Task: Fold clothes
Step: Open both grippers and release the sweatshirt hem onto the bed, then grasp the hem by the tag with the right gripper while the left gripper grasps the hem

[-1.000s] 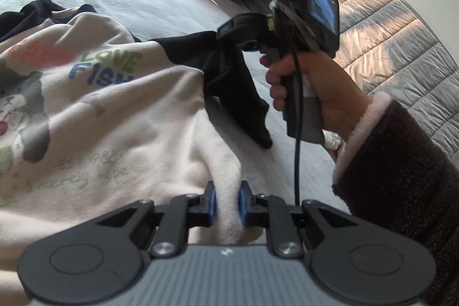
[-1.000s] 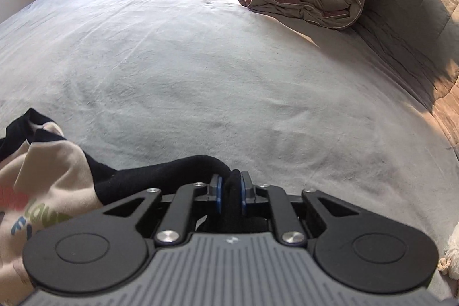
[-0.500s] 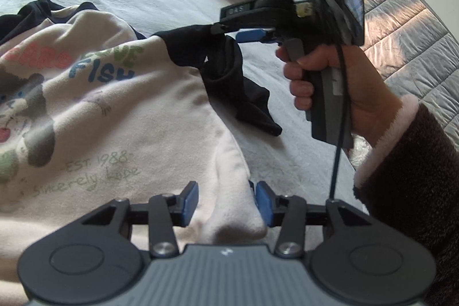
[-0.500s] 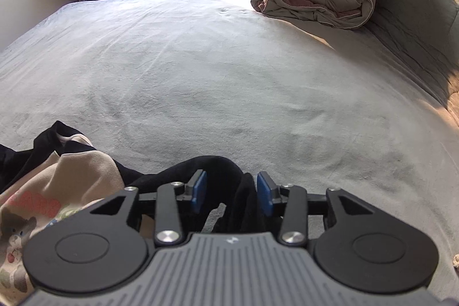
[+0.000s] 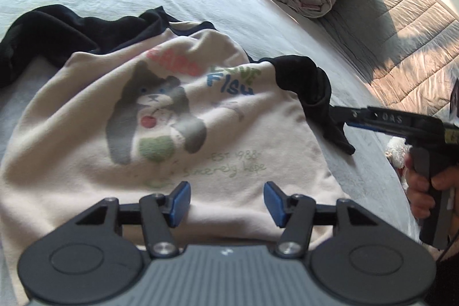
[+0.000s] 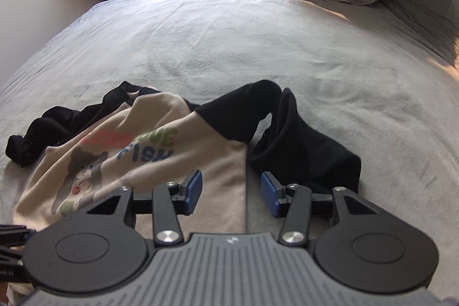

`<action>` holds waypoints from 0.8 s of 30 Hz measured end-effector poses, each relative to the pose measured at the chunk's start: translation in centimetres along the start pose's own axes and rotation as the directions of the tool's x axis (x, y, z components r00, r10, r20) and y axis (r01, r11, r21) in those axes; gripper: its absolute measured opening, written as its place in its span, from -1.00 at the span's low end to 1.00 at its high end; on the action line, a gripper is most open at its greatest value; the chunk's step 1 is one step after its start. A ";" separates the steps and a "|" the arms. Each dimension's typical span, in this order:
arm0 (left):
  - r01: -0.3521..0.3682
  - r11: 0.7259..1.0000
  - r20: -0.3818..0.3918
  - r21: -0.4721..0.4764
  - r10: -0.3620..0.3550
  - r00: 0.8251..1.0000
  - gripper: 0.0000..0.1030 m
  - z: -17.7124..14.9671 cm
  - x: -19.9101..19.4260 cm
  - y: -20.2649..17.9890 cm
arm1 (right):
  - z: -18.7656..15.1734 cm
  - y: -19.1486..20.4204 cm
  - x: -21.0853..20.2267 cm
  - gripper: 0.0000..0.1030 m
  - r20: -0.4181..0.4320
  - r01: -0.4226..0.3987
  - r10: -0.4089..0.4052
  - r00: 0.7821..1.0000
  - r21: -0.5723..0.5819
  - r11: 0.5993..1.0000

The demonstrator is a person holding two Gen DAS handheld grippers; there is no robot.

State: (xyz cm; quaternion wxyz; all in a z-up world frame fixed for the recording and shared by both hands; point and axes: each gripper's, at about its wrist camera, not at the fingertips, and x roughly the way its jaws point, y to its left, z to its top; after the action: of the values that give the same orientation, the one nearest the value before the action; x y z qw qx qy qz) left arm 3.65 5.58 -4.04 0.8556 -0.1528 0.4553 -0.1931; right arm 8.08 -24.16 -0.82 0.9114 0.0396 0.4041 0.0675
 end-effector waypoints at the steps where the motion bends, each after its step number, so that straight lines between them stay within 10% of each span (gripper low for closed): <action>1: -0.010 1.000 0.006 -0.002 0.010 1.000 0.12 -0.2 -0.5 0.5 | -0.5 0.1 -0.4 -0.01 -0.010 -0.008 0.008 1.000 0.001 1.000; 16: -0.174 0.983 0.084 -0.051 0.178 0.980 0.08 -4.1 -8.3 6.7 | -7.0 -1.2 -4.8 0.05 -0.036 -0.019 0.020 0.999 0.029 0.999; 24: -0.129 0.986 0.035 -0.110 0.134 0.990 -0.11 -6.8 -10.1 11.0 | -9.5 -1.6 -5.4 0.05 -0.045 -0.098 0.098 0.994 0.012 0.995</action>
State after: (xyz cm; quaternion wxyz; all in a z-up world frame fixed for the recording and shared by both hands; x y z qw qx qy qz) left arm -5.13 19.38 -5.24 0.8664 -0.1723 0.4560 -0.1082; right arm -2.42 -26.39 -3.43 0.8974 0.0624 0.4225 0.1111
